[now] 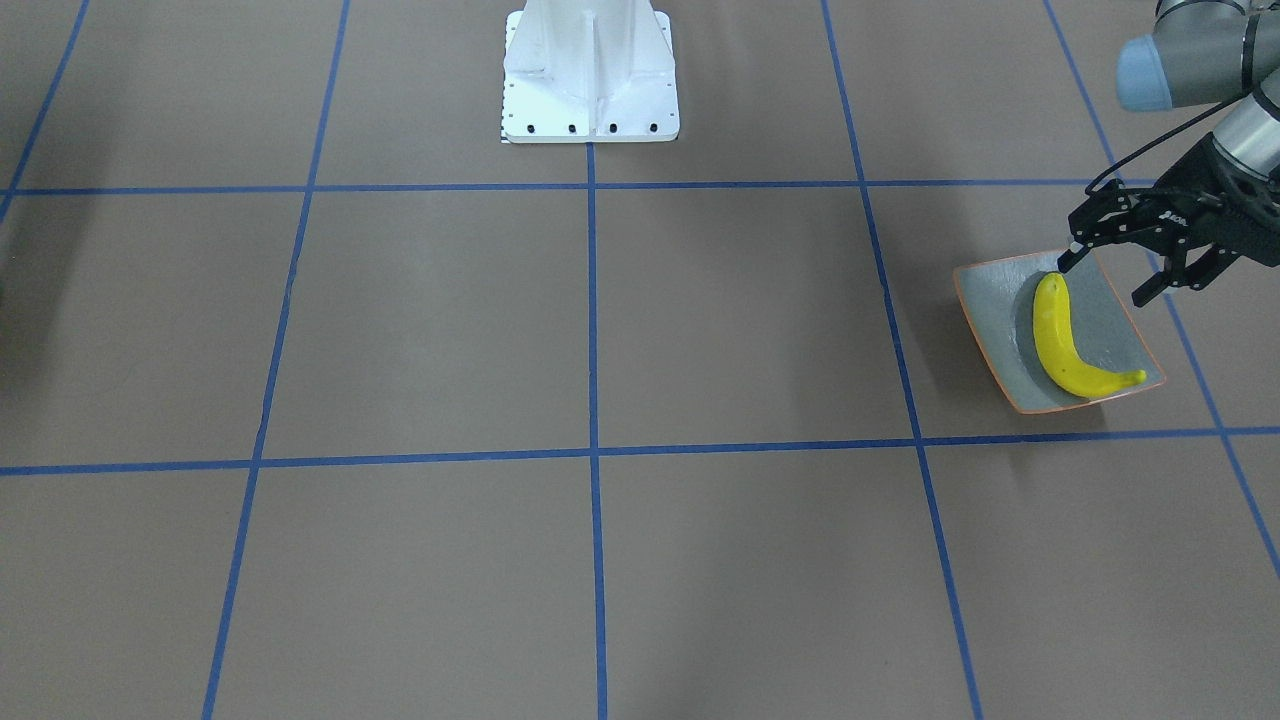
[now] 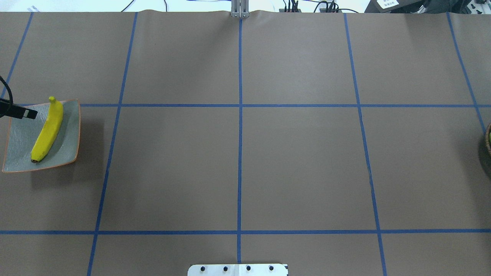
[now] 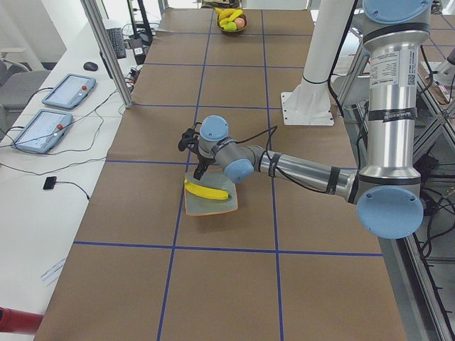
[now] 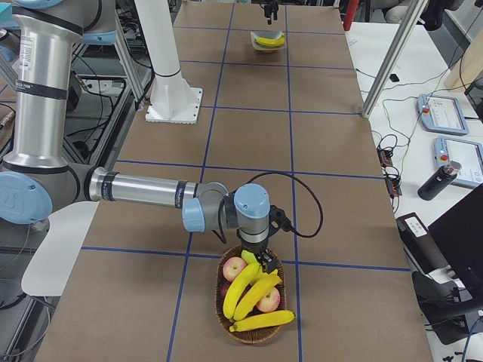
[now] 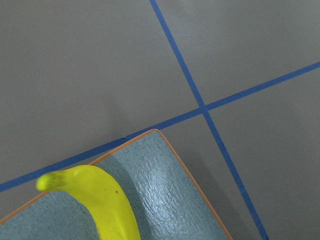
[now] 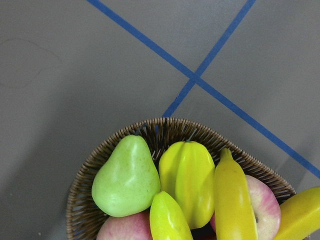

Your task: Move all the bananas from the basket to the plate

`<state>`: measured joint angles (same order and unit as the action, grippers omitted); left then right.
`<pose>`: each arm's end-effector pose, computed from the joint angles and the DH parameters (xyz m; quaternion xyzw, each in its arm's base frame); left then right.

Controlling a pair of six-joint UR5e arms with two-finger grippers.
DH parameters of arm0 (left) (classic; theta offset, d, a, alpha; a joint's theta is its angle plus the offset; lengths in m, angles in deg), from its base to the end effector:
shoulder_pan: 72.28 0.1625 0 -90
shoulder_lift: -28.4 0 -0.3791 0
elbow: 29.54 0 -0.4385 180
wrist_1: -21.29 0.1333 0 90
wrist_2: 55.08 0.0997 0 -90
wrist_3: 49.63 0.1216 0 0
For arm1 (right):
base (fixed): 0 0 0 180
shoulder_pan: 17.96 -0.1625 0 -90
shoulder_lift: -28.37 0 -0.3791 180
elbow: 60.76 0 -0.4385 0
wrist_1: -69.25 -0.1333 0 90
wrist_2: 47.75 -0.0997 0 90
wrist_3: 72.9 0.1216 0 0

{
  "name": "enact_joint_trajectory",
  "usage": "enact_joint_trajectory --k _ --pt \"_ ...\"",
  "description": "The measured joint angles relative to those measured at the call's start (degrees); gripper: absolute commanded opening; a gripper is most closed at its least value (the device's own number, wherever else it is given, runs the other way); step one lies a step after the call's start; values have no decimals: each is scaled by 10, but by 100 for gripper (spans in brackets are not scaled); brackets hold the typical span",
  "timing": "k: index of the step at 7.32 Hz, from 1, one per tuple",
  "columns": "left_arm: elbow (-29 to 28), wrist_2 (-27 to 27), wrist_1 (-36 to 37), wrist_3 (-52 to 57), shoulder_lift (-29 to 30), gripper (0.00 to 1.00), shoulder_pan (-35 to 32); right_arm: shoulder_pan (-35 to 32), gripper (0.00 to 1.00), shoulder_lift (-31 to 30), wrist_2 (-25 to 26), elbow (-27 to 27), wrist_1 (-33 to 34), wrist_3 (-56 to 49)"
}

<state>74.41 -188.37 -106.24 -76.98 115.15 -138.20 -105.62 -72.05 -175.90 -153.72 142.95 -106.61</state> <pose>0.1755 -0.5150 0.4442 0.1961 0.4681 0.1264 0.8523 0.0386 -0.4814 0.6714 0.1582 -0.2940 -0.3155 0.8882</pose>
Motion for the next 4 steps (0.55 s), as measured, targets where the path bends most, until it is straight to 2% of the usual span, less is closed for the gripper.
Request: enact_joint_trajectory --k 2,4 --pt "0 3 -2 -1 0 100 0 3 100 -12 0 64 -116 -9" --pt "1 5 -4 -1 -1 100 -1 15 100 -18 -1 79 -155 6"
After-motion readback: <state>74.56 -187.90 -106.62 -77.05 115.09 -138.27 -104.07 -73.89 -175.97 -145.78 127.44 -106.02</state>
